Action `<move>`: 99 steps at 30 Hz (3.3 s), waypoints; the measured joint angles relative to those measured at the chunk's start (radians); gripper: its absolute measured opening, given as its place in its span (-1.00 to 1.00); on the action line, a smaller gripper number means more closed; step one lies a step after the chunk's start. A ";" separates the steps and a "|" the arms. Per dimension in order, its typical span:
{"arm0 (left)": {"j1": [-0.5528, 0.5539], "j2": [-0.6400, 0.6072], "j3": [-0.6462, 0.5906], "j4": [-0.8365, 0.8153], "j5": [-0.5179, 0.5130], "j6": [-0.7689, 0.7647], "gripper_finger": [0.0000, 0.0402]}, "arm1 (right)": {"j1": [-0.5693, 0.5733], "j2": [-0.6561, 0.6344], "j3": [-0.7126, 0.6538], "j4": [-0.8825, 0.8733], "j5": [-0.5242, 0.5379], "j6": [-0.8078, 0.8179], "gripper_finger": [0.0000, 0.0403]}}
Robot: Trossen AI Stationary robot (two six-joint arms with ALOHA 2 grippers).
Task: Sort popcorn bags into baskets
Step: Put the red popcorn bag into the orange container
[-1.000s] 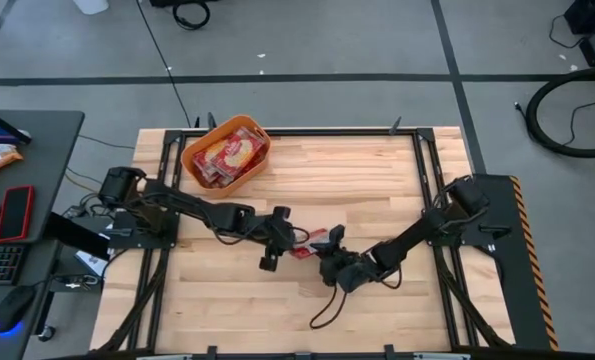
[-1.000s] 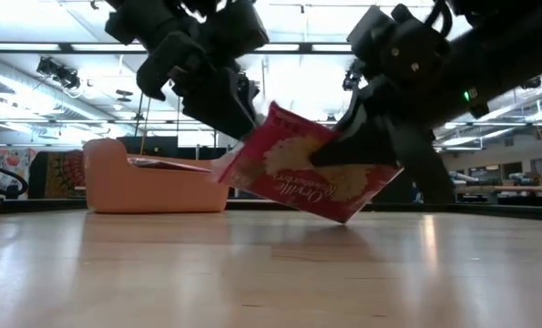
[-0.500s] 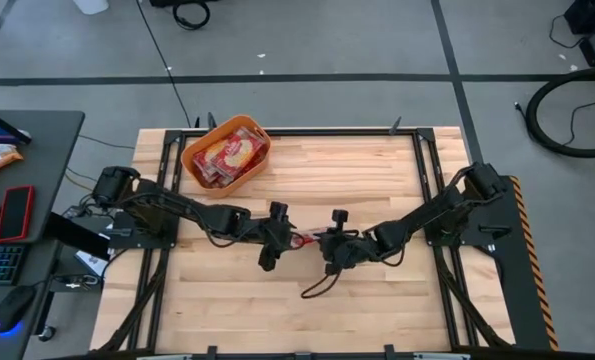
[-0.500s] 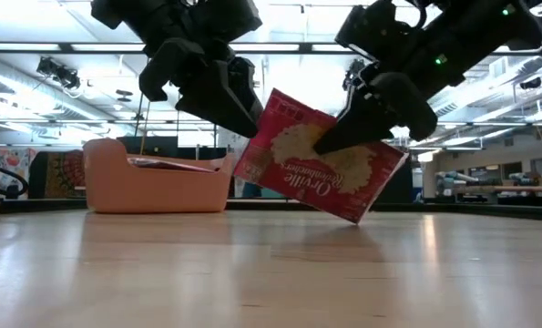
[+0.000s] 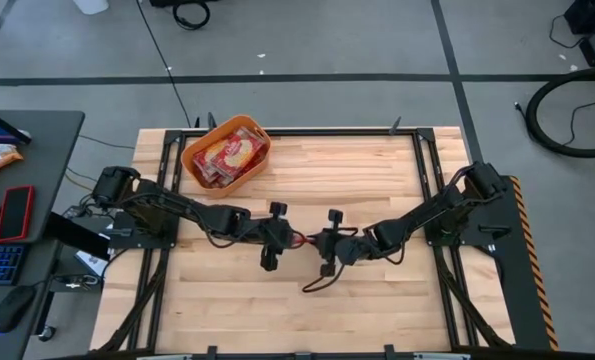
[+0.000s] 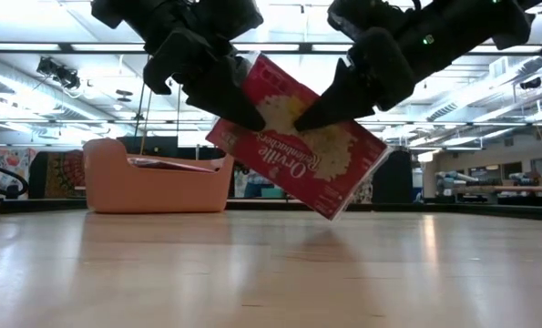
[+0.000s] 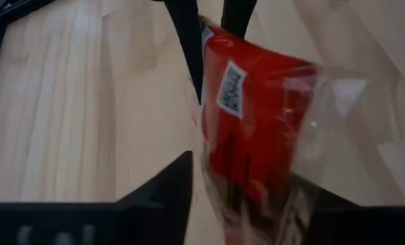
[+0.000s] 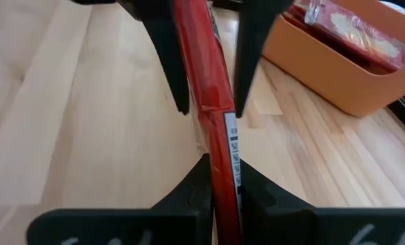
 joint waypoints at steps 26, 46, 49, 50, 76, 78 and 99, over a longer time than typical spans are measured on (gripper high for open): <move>0.205 -0.284 -0.043 -0.161 0.026 -0.207 -0.88 | 0.036 -0.339 -0.002 -0.368 0.250 0.119 -0.24; 0.457 -0.894 -0.460 -0.010 -0.037 -0.429 -0.87 | 0.011 -0.203 -0.009 -0.309 0.240 0.046 -0.24; 0.457 -0.920 -0.450 0.040 -0.009 -0.423 -0.87 | 0.005 -0.214 -0.009 -0.293 0.246 -0.016 -0.24; 0.457 -0.924 -0.453 0.025 -0.012 -0.422 -0.87 | 0.000 -0.222 -0.008 -0.277 0.247 -0.039 -0.24; 0.945 -1.027 -0.707 0.150 0.207 -0.688 -0.86 | -0.080 -0.364 -0.066 -0.234 0.080 -0.097 -0.34; 1.010 -1.025 -0.723 0.150 0.226 -0.725 -0.86 | -0.080 -0.364 -0.066 -0.231 0.070 -0.095 -0.34; 1.117 -1.028 -0.744 0.143 0.179 -0.579 -0.12 | -0.079 -0.364 -0.065 -0.221 0.059 -0.090 -0.34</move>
